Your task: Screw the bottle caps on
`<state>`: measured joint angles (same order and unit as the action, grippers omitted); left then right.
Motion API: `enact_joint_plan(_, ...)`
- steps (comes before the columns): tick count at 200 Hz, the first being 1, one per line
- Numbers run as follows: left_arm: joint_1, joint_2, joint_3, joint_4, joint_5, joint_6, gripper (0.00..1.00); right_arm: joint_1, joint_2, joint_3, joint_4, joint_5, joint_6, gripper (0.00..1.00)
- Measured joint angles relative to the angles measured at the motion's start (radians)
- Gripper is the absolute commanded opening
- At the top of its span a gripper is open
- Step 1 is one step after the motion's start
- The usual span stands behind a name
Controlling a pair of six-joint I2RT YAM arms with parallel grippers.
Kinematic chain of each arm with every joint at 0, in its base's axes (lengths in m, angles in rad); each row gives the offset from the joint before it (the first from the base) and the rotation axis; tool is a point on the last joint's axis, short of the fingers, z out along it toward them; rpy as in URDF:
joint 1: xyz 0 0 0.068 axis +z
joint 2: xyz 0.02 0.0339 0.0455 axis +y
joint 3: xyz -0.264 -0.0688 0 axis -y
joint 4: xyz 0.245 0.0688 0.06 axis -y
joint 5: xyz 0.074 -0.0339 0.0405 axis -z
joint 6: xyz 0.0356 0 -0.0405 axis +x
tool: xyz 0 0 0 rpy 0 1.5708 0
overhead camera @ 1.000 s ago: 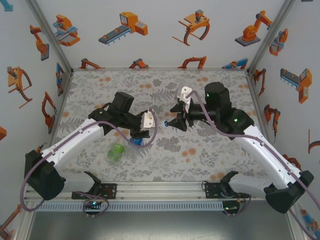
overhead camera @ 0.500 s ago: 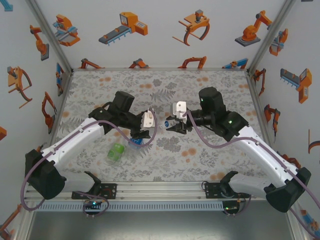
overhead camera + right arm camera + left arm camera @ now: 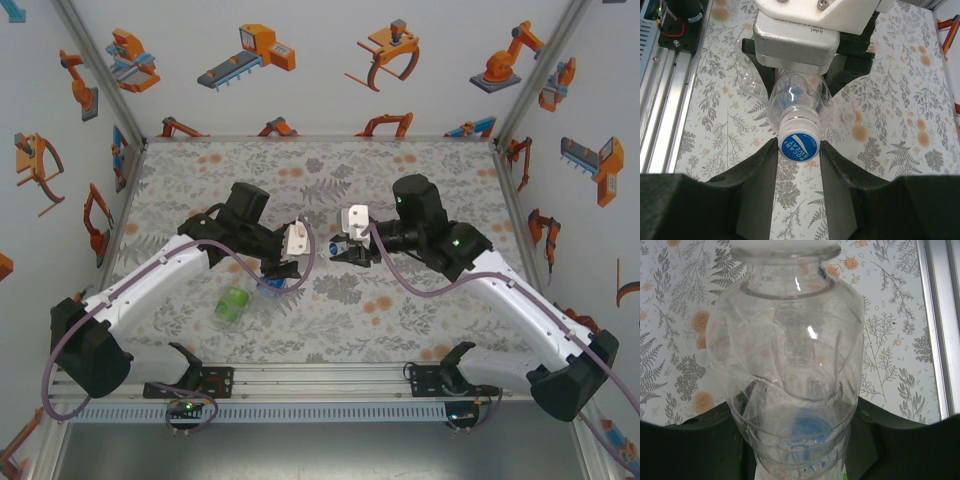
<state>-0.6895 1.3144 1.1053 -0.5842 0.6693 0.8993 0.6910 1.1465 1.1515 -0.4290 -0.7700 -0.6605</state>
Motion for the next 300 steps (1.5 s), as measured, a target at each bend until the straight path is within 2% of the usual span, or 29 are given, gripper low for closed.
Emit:
enact_joint_plan(17, -0.002, 0.0, 0.001, 0.0, 0.002, 0.0, 0.0, 0.001, 0.001, 0.0, 0.0, 0.0, 0.0, 0.34)
enact_joint_plan(79, -0.002, 0.005, 0.006, -0.013, 0.005, 0.003, 0.0, 0.001, 0.001, -0.001, 0.005, 0.003, 0.047, 0.0)
enact_joint_plan(96, -0.002, 0.005, 0.006, -0.017, 0.003, 0.003, 0.0, 0.0, 0.001, -0.014, 0.036, 0.008, 0.132, 0.0)
enact_joint_plan(123, 0.001, 0.008, 0.006, -0.029, -0.021, 0.002, 0.0, 0.001, 0.002, -0.044, 0.103, 0.064, 0.396, 0.0)
enact_joint_plan(201, 0.017, 0.018, 0.006, -0.028, -0.129, -0.025, 0.0, -0.002, 0.079, -0.035, 0.092, 0.319, 1.5, 0.0)
enact_joint_plan(221, 0.017, 0.019, 0.006, -0.023, -0.143, -0.032, 0.0, -0.001, 0.076, -0.051, 0.098, 0.356, 1.693, 0.0)
enact_joint_plan(237, 0.017, 0.019, 0.006, -0.02, -0.157, -0.035, 0.0, -0.001, 0.077, -0.056, 0.101, 0.372, 1.781, 0.0)
enact_joint_plan(263, 0.017, 0.019, 0.006, -0.014, -0.17, -0.039, 0.0, -0.003, 0.093, -0.04, 0.086, 0.372, 1.807, 0.18)
enact_joint_plan(274, 0.017, 0.019, 0.006, -0.01, -0.172, -0.04, 0.0, -0.004, 0.103, -0.02, 0.07, 0.372, 1.78, 0.25)
enact_joint_plan(291, 0.017, 0.019, 0.006, 0.006, -0.17, -0.042, 0.0, -0.007, 0.105, 0.003, 0.051, 0.369, 1.715, 0.43)
enact_joint_plan(300, 0.017, 0.019, 0.006, 0.016, -0.158, -0.041, 0.0, -0.01, 0.104, 0.011, 0.05, 0.365, 1.677, 0.48)
